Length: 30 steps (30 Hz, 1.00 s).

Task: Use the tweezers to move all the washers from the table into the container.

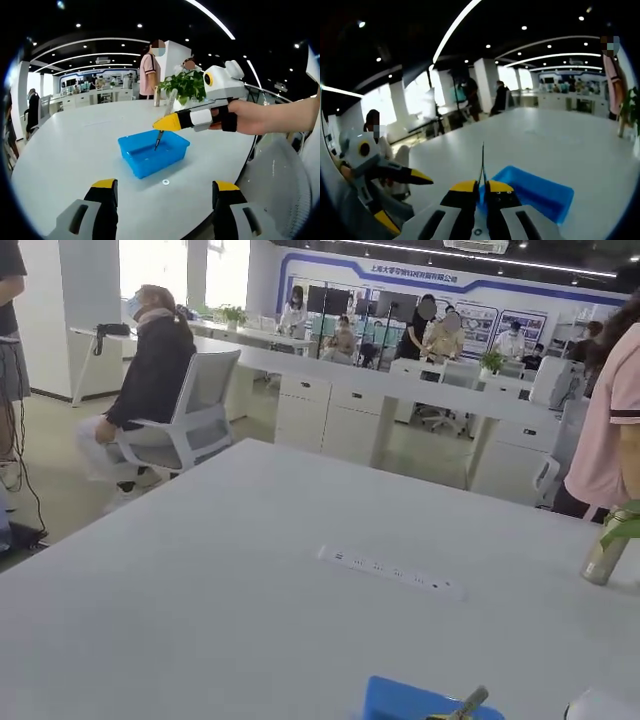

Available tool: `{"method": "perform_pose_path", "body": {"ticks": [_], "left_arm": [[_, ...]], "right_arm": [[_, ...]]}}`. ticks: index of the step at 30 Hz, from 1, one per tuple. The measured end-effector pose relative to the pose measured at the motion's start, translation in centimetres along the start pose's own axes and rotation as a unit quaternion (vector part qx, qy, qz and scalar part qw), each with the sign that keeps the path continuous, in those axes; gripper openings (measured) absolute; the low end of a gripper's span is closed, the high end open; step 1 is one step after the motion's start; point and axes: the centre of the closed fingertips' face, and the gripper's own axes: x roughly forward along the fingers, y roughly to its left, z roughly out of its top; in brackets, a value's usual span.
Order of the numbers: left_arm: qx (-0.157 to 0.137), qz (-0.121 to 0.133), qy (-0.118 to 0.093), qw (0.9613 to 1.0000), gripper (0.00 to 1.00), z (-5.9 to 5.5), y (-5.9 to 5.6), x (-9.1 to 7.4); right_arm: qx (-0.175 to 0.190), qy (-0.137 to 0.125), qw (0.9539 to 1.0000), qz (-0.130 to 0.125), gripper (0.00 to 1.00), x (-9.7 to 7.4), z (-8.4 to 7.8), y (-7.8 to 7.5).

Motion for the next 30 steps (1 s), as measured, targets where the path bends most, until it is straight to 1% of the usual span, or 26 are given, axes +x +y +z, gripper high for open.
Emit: {"method": "perform_pose_path", "body": {"ticks": [5,8,9,13,16,17,18,20,22,23,24,27,30], "left_arm": [[-0.001,0.0,-0.001,1.0,0.78,0.1,0.0,0.0],[-0.009,-0.005,-0.015,0.9998,0.81,0.5,-0.2,-0.1],[-0.01,-0.005,-0.017,0.9998,0.81,0.6,-0.2,-0.1],[-0.011,-0.005,-0.022,0.9997,0.81,0.7,-0.2,-0.1],[-0.017,-0.006,-0.031,0.9994,0.82,1.0,-0.2,-0.2],[-0.02,-0.006,-0.036,0.9991,0.83,1.2,-0.2,-0.3],[-0.023,-0.008,-0.041,0.9989,0.84,1.3,-0.2,-0.3],[-0.031,-0.015,-0.058,0.9977,0.86,1.9,-0.4,-0.4],[-0.046,-0.022,-0.076,0.9958,0.88,2.6,-0.6,-0.6],[-0.054,-0.026,-0.089,0.9942,0.9,3.0,-0.7,-0.7],[-0.06,-0.029,-0.099,0.9929,0.91,3.3,-0.7,-0.8],[-0.081,-0.039,-0.133,0.9871,0.95,4.4,-0.8,-1.2],[-0.094,-0.042,-0.147,0.9839,0.97,4.9,-0.7,-1.4]], "right_arm": [[0.009,0.009,0.9999,0.006,0.03,0.0,-1.3,0.5],[0.01,0.017,0.9997,0.012,0.03,-0.1,-1.8,1.3],[0.011,0.019,0.9997,0.014,0.03,0.0,-2.0,1.5],[0.011,0.037,0.9991,0.018,0.03,0.1,-3.2,2.0],[0.015,0.051,0.9984,0.02,0.03,0.4,-4.2,1.9],[0.015,0.062,0.9978,0.019,0.03,0.5,-4.7,1.7],[0.013,0.066,0.9976,0.017,0.03,0.5,-5.0,1.6],[0.012,0.079,0.9967,0.013,0.03,0.7,-5.7,1.2],[0.013,0.084,0.9963,0.015,0.03,0.9,-6.0,1.2],[0.013,0.086,0.9961,0.016,0.03,1.0,-6.1,1.3],[0.011,0.093,0.9955,0.014,0.03,1.0,-6.2,1.5],[0.006,0.101,0.9948,0.015,0.04,1.2,-6.6,1.7],[0.002,0.111,0.9938,0.012,0.04,1.2,-7.1,1.8]]}}
